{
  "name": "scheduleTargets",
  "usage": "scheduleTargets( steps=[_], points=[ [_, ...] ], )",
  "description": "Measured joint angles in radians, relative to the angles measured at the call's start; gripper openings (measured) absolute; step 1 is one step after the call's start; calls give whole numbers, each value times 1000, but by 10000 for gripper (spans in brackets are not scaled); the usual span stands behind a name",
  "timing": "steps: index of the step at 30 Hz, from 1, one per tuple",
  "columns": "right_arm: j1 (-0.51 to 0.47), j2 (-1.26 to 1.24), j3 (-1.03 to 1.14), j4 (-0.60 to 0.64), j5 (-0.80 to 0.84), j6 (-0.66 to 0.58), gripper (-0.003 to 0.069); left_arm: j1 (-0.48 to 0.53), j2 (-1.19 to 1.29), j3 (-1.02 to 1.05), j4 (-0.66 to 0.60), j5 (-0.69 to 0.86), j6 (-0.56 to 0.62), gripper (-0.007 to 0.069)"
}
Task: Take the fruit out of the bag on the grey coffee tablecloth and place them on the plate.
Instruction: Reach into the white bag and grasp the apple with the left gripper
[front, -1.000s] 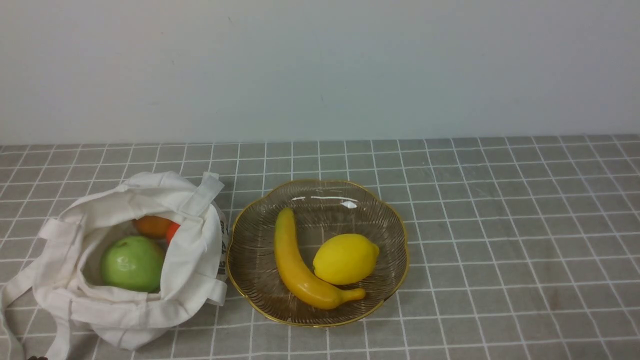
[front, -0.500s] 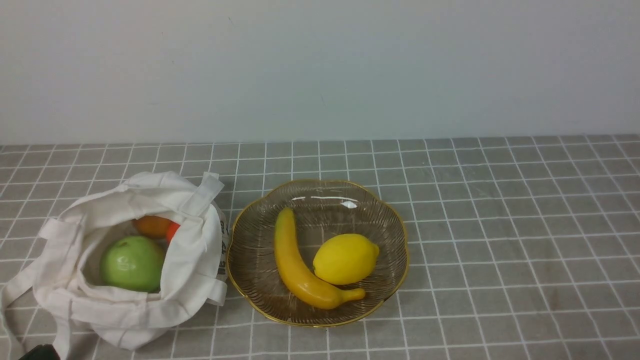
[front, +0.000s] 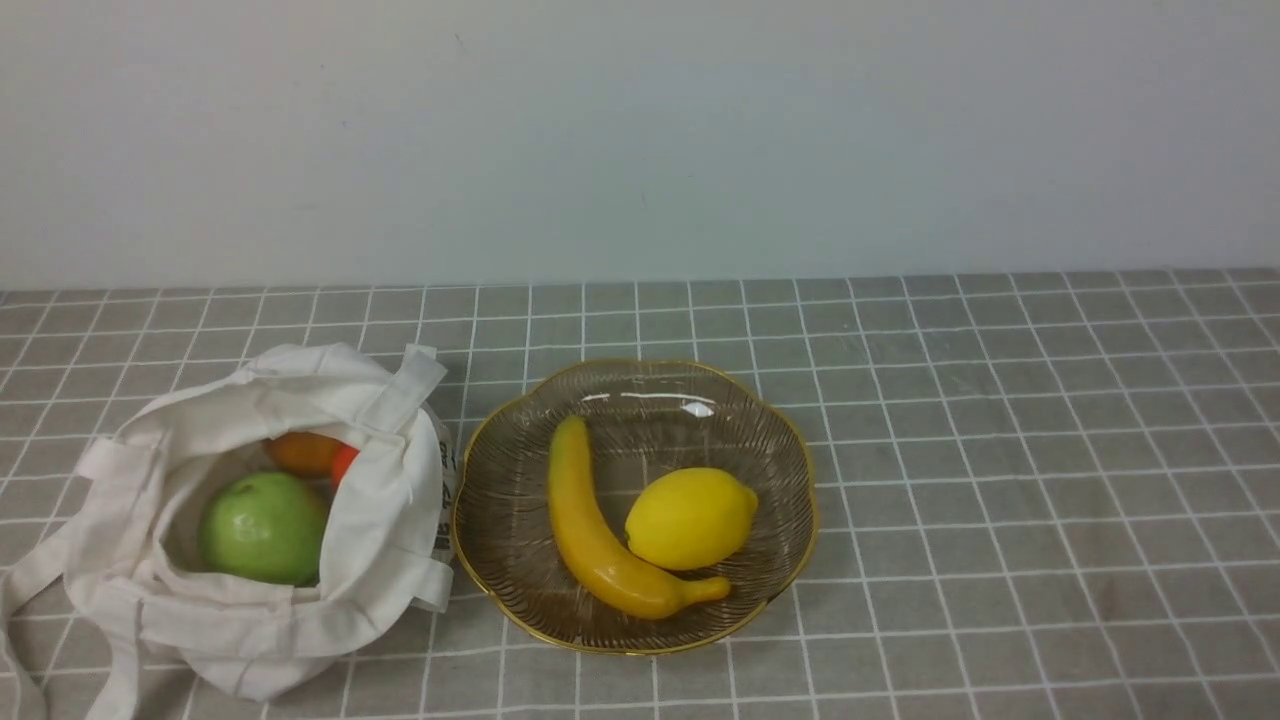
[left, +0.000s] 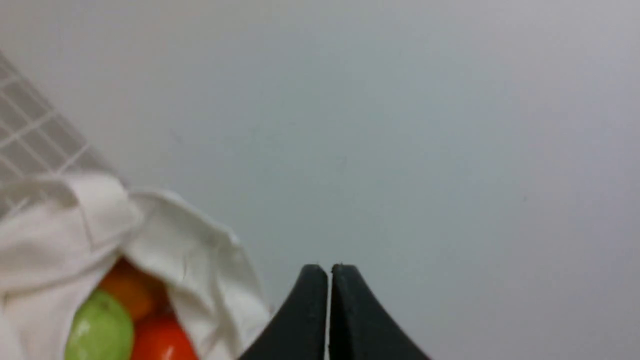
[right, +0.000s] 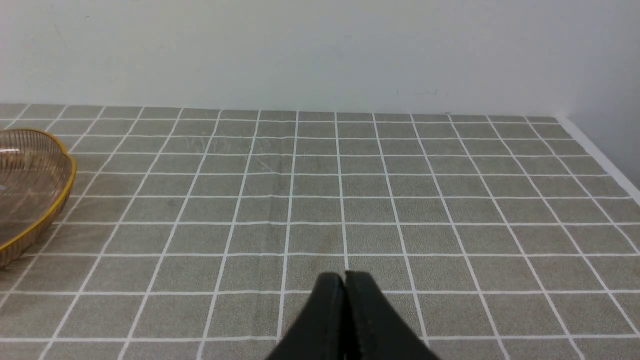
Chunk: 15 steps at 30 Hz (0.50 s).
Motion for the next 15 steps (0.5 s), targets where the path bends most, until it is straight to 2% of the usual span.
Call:
scheduleTargets(
  steps=[2, 5, 6, 8, 9, 10, 11, 15],
  points=[
    [0, 0, 0, 0, 0, 0, -15, 0, 1, -84, 59, 10, 34, -8],
    [0, 0, 0, 0, 0, 0, -15, 0, 90, -324, 205, 168, 129, -8],
    [0, 0, 0, 0, 0, 0, -15, 0, 99, -338, 205, 182, 134, -8],
    [0, 0, 0, 0, 0, 0, -15, 0, 195, -454, 268, 317, 169, -8],
    [0, 0, 0, 0, 0, 0, -15, 0, 272, -535, 300, 438, 186, -8],
    [0, 0, 0, 0, 0, 0, -15, 0, 299, -546, 305, 456, 186, -8],
    [0, 0, 0, 0, 0, 0, -15, 0, 414, -624, 341, 605, 202, -8],
    [0, 0, 0, 0, 0, 0, -15, 0, 703, -751, 428, 912, 221, -8]
  ],
)
